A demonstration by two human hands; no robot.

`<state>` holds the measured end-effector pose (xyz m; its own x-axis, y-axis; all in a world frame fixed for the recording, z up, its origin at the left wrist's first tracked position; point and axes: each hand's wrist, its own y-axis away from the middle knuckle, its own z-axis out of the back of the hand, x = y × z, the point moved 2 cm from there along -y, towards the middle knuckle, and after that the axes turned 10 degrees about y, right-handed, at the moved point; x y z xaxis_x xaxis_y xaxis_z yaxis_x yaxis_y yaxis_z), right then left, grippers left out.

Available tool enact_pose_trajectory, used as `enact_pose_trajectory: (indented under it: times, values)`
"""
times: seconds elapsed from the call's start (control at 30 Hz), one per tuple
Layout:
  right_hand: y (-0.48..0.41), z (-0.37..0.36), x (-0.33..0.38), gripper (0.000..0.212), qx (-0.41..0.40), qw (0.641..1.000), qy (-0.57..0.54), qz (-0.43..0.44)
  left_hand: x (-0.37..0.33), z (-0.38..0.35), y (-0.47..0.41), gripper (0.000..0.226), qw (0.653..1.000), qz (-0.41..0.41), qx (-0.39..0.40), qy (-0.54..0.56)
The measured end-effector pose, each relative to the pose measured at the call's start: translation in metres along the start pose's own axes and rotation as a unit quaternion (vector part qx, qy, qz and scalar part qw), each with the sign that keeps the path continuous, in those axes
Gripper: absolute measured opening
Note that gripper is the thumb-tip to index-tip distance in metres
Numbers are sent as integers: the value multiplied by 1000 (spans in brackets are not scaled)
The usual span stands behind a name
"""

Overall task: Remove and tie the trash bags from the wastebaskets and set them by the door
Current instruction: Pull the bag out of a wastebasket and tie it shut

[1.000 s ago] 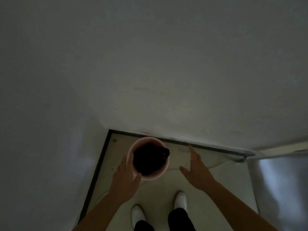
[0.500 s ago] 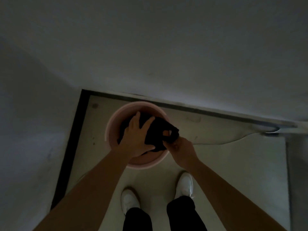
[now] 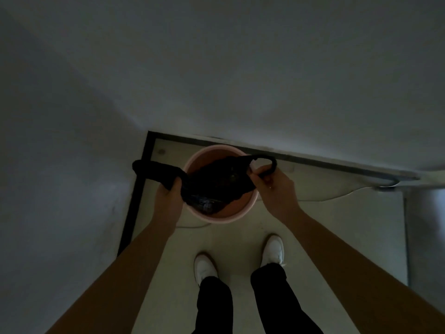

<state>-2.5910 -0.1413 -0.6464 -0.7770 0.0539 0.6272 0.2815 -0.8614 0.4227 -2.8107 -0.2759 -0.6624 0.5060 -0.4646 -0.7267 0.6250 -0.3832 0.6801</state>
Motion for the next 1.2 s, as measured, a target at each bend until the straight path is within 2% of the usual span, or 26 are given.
enact_pose_trajectory:
  times: [0.2, 0.27, 0.47, 0.63, 0.73, 0.9, 1.03, 1.2]
  values:
    - [67, 73, 60, 9, -98, 993, -54, 37, -50, 23, 84, 46, 998, -33, -14, 42]
    - [92, 90, 69, 19, -117, 990, -68, 49, -56, 33, 108, 49, 998, -43, -21, 44]
    - [151, 124, 49, 20, -112, 987, -110, 44, -36, 53, 190, 49, 996, -73, -33, 46]
    - [189, 153, 25, 34, -81, 985, -147, 43, -4, 62, 250, 52, 992, -103, -61, 39]
    - [220, 176, 10, 29, -71, 986, -129, 72, 14, 62, 294, 51, 987, -127, -98, 30]
    - [275, 202, -24, 20, -8, 985, -171, 34, 60, 64, 369, 47, 980, -141, -116, -74]
    - [293, 187, -57, 24, 23, 989, -143, 33, 107, 60, 374, 38, 983, -120, -113, -85]
    - [285, 117, -136, 18, -3, 993, -118, 31, 195, 48, 331, 30, 984, -101, -128, -78]
